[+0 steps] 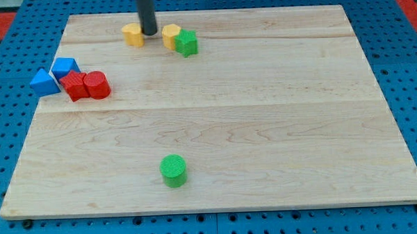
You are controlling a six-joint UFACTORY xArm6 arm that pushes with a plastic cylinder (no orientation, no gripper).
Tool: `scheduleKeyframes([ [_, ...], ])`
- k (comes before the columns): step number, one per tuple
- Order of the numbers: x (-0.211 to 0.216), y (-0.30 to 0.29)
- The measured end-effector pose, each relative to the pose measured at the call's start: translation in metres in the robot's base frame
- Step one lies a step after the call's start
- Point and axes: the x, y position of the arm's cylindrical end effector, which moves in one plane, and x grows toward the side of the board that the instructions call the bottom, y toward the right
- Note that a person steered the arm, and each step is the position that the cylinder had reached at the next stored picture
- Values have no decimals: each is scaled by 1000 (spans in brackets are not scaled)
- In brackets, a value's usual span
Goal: Place the yellow heart to the vertically top of red circle
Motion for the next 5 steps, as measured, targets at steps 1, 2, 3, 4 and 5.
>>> scheduleKeyframes([
  [1,24,-24],
  [2,10,1],
  [3,-10,-30],
  [4,13,-50],
  [5,41,-41],
])
